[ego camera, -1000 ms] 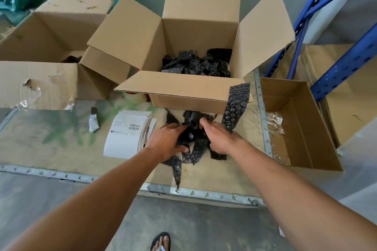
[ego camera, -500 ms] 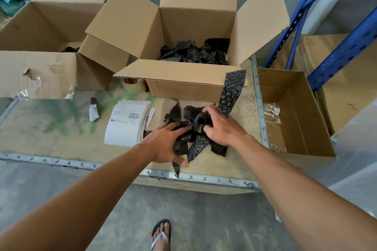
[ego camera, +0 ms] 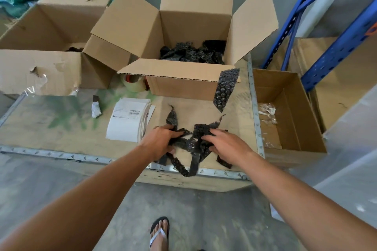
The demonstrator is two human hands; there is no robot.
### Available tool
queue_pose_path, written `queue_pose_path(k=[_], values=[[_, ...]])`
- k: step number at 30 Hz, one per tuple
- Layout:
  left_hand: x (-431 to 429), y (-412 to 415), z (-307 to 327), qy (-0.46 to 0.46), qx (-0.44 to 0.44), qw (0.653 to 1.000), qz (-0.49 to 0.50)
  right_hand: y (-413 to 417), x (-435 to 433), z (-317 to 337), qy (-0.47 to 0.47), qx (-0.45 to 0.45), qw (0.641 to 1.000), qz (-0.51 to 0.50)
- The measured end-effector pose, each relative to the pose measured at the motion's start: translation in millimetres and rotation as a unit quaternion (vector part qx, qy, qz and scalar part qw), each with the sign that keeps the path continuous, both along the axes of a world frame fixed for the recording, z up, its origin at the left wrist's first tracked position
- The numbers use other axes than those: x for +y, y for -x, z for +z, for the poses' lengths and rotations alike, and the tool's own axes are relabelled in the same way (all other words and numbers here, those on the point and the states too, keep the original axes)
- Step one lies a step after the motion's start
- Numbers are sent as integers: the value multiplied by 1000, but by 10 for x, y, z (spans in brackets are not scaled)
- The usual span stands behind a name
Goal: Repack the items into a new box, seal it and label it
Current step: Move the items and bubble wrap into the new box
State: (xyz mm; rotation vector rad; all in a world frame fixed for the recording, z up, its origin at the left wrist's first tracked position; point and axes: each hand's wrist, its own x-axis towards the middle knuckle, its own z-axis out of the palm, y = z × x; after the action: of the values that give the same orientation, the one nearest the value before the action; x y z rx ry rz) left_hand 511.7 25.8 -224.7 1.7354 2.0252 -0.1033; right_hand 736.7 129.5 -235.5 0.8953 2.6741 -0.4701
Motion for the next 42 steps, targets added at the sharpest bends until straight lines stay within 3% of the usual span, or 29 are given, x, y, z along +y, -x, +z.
queue_pose_path(k=[7,13,18,24,35,42], values=[[-95,-47,-28,-34,-101,990,89,-22,-27,-26,-25,58,997,-39],[-107,-93,-52,-31,-152,978,138,-36,-27,25,22,90,990,-106],[-157,-86,56,-50,-193,963,181,-85,-56,278,106,147,962,-206],[-193,-99,736,-75,-177,971,140,-257,-137,902,136,181,942,-248],[113,-224,2466,-126,-163,977,56,-424,-62,2556,122,138,968,-169],[427,-36,3243,-201,-132,970,47,-186,229,3463,85,200,964,-151]])
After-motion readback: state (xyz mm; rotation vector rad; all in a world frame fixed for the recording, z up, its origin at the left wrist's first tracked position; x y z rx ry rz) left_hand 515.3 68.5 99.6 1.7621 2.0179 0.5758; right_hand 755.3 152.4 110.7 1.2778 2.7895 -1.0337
